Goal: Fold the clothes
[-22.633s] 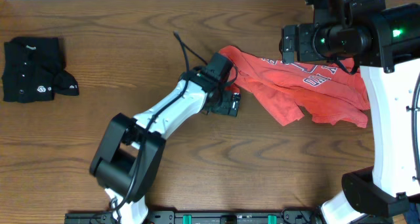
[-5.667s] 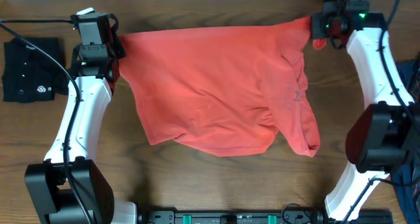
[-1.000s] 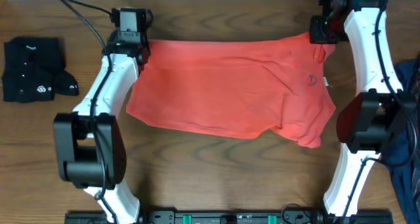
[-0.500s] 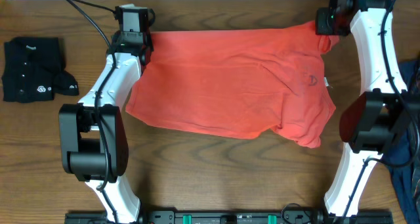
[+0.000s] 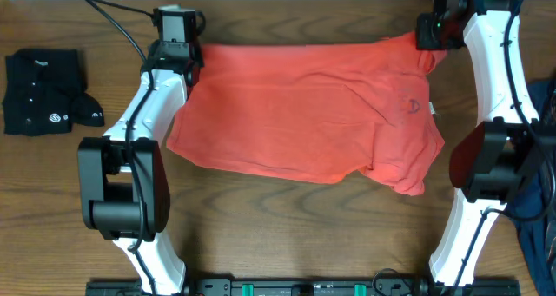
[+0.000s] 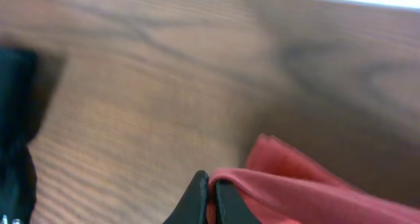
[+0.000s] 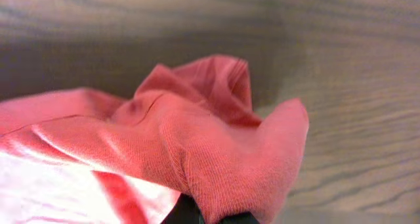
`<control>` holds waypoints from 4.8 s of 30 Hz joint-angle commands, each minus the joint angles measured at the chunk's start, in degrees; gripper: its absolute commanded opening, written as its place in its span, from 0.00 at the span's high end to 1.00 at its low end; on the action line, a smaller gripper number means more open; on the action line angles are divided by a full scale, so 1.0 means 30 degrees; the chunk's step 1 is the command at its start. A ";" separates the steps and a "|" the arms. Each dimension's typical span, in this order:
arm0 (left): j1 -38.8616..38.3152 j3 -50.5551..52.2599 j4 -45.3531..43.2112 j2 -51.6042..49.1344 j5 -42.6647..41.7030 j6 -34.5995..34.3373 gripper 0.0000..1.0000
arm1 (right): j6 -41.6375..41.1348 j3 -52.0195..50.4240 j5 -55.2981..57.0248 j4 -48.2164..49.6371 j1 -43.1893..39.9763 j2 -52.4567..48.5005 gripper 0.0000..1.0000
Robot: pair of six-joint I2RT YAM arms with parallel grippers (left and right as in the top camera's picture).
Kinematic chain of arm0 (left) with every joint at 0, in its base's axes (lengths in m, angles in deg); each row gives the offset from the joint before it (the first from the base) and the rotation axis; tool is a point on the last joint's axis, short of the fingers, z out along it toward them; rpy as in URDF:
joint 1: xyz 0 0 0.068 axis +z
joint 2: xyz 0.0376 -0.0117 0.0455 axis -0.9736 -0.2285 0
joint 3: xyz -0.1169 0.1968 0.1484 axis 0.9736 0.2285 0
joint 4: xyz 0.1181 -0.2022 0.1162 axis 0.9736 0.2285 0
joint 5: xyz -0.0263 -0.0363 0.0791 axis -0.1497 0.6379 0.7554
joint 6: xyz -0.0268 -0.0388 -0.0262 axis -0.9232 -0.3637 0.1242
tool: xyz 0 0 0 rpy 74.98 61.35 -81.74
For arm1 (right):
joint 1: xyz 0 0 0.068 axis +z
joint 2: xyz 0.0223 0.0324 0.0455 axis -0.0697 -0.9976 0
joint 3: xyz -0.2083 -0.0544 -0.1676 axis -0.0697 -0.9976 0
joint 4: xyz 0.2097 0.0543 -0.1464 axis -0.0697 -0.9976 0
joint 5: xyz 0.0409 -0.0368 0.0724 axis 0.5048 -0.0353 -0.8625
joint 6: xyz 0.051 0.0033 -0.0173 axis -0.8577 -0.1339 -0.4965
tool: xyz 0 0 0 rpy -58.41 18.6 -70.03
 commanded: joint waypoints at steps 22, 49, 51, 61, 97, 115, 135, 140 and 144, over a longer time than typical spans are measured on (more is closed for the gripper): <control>0.0102 -0.0124 0.6513 -0.0189 -0.1574 -0.2113 0.73 | -0.0925 0.0095 -0.2441 -0.6455 0.0444 -0.3206 0.85; 0.0080 -0.1275 0.8786 0.6346 -0.2477 -0.2113 0.05 | -0.0146 1.4098 -0.1042 -1.0251 0.1647 -0.2339 0.16; 0.0080 -0.1275 0.9726 0.7242 -0.2820 -0.2113 0.30 | -0.0204 1.4513 -0.0809 -1.0258 0.2018 -0.1654 0.28; 0.0087 -0.0823 1.3981 0.8284 -0.3956 -0.2776 0.44 | -0.1632 1.2735 0.2273 -1.0265 0.5304 0.2033 0.34; 0.0080 0.9537 0.9879 0.8291 -0.7956 -0.4328 0.36 | -0.5676 -2.2491 -0.1596 -0.2120 0.7155 1.6225 0.23; 0.2171 1.2706 0.2346 0.5938 -0.7555 -0.6513 0.15 | -0.6659 -2.3948 -0.3803 -0.2193 0.7162 1.9300 0.19; 0.3351 1.2633 0.2579 0.4218 -0.8590 -0.7759 0.94 | -0.7395 -2.3948 -0.4335 -0.2412 0.7155 1.9300 0.20; 0.3351 1.2633 0.4422 0.4386 -0.8590 -0.7963 0.94 | -0.7380 -2.3948 -0.4335 -0.1756 0.7155 1.9300 0.19; 0.3351 1.2655 0.5224 0.5479 -0.8575 -0.7898 0.94 | -0.7388 -2.3948 -0.4269 -0.1122 0.7155 1.9292 0.18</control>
